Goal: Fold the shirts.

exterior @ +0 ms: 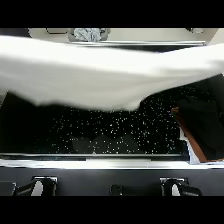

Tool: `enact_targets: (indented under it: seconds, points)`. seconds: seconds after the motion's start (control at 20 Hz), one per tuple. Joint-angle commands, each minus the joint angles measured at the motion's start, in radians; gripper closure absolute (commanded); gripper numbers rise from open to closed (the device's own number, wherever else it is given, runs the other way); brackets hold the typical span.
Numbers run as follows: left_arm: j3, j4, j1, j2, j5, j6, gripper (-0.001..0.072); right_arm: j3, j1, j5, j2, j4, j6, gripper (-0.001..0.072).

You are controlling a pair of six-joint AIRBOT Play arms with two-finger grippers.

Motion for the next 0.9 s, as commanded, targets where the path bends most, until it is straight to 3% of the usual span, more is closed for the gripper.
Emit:
enact_targets:
  seconds: [0.0, 0.2, 0.3, 0.4, 0.6, 0.75, 0.85]
  points:
    - [0.016, -0.011, 0.02, -0.005, -0.067, 0.047, 0.0673, 0.018, 0.0, 0.105, 0.017, -0.055, 0.018, 0.0671]
    - [-0.184, -0.014, 0.019, -0.004, -0.184, 0.063, 0.0673, -0.01, 0.0, 0.469, -0.115, -0.055, -0.036, 0.0671]
    - [-0.381, -0.015, 0.007, -0.005, -0.208, 0.081, 0.0673, -0.1, 0.0, 0.543, -0.211, -0.036, -0.073, 0.0672]
    - [-0.587, -0.04, -0.035, -0.019, -0.174, 0.081, 0.0673, -0.239, 0.0, 0.442, -0.306, 0.006, -0.08, 0.0672]
    - [-0.849, -0.086, -0.187, -0.207, 0.047, 0.136, 0.0673, -0.414, 0.002, -0.03, -0.578, 0.236, -0.08, 0.0671]
    - [-0.795, -0.087, -0.214, -0.483, 0.214, 0.135, 0.0672, -0.414, 0.002, -0.272, -0.793, 0.472, -0.08, 0.067]
    - [-0.685, -0.095, -0.204, -0.667, 0.228, 0.132, 0.0672, -0.414, 0.002, -0.349, -0.889, 0.644, -0.08, 0.067]
